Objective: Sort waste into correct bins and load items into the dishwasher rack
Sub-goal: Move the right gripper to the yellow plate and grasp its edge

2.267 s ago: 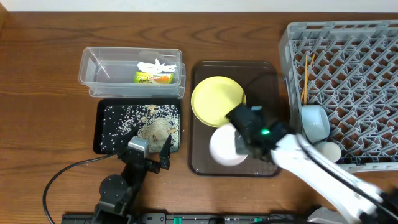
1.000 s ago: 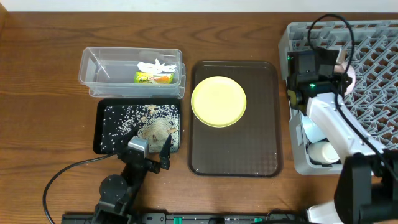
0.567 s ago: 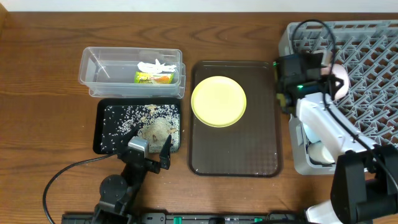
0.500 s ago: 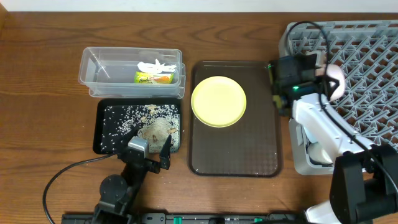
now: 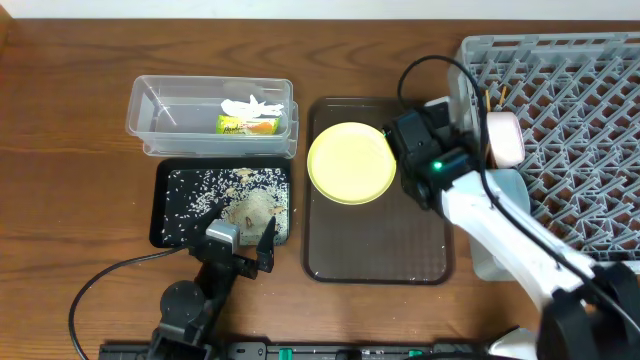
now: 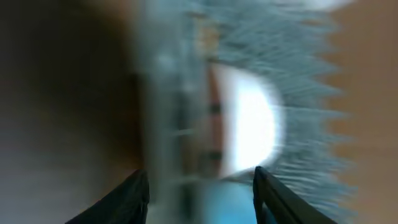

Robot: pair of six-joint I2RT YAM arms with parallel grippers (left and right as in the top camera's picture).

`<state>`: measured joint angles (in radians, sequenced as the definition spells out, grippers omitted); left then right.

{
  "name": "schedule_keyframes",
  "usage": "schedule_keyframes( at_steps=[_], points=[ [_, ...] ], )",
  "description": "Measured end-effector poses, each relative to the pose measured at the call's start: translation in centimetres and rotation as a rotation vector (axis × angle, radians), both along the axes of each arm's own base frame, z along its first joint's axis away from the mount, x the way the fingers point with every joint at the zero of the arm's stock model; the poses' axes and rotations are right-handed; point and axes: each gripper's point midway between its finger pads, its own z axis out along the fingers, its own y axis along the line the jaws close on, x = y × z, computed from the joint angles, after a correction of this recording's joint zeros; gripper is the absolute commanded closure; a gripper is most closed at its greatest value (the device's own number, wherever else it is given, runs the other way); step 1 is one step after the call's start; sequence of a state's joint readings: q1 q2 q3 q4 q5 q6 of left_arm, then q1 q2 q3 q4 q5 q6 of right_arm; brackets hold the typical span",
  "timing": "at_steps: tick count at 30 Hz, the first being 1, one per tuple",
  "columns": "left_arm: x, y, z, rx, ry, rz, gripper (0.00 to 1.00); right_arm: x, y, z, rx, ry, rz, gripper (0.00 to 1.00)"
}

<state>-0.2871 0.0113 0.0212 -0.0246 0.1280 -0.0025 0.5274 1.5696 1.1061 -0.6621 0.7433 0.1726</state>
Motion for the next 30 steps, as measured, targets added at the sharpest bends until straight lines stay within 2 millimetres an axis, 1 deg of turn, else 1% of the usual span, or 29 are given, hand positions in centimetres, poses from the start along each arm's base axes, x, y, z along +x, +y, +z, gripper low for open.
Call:
schedule_keyframes(
  at_steps=[3, 6, 8, 9, 10, 12, 15, 17, 18, 21, 23, 26, 28, 30],
  points=[
    [0.0, 0.0, 0.0, 0.0, 0.0, 0.0, 0.03, -1.8, 3.8, -0.9, 0.241, 0.085, 0.08, 0.47],
    [0.0, 0.0, 0.0, 0.0, 0.0, 0.0, 0.03, -3.6, 6.5, -2.4, 0.439, 0.186, 0.076, 0.46],
    [0.0, 0.0, 0.0, 0.0, 0.0, 0.0, 0.03, -4.5, 7.8, -3.4, 0.549, 0.235, 0.034, 0.46],
    [0.0, 0.0, 0.0, 0.0, 0.0, 0.0, 0.03, -4.8, 8.1, -3.8, 0.58, 0.251, 0.013, 0.46],
    [0.0, 0.0, 0.0, 0.0, 0.0, 0.0, 0.03, -5.1, 8.4, -4.4, 0.616, 0.266, -0.023, 0.44],
    [0.0, 0.0, 0.0, 0.0, 0.0, 0.0, 0.02, -5.7, 8.7, -5.9, 0.667, 0.292, -0.094, 0.43],
    [0.0, 0.0, 0.0, 0.0, 0.0, 0.0, 0.03, -6.3, 8.9, -8.7, 0.714, 0.326, -0.204, 0.46],
    [0.0, 0.0, 0.0, 0.0, 0.0, 0.0, 0.03, -6.4, 9.1, -10.5, 0.734, 0.339, -0.26, 0.5],
    [0.0, 0.0, 0.0, 0.0, 0.0, 0.0, 0.03, -6.3, 9.3, -11.1, 0.744, 0.34, -0.278, 0.5],
    [0.0, 0.0, 0.0, 0.0, 0.0, 0.0, 0.02, -5.7, 9.9, -12.3, 0.78, 0.329, -0.32, 0.53],
    [0.0, 0.0, 0.0, 0.0, 0.0, 0.0, 0.03, -5.4, 10.1, -12.7, 0.801, 0.321, -0.346, 0.53],
    [0.0, 0.0, 0.0, 0.0, 0.0, 0.0, 0.03, -6.0, 10.0, -13.8, 0.79, 0.35, -0.381, 0.59],
    [0.0, 0.0, 0.0, 0.0, 0.0, 0.0, 0.03, -6.2, 9.9, -13.8, 0.789, 0.355, -0.396, 0.58],
    [0.0, 0.0, 0.0, 0.0, 0.0, 0.0, 0.03, -6.5, 9.7, -13.8, 0.784, 0.364, -0.406, 0.55]
  ],
)
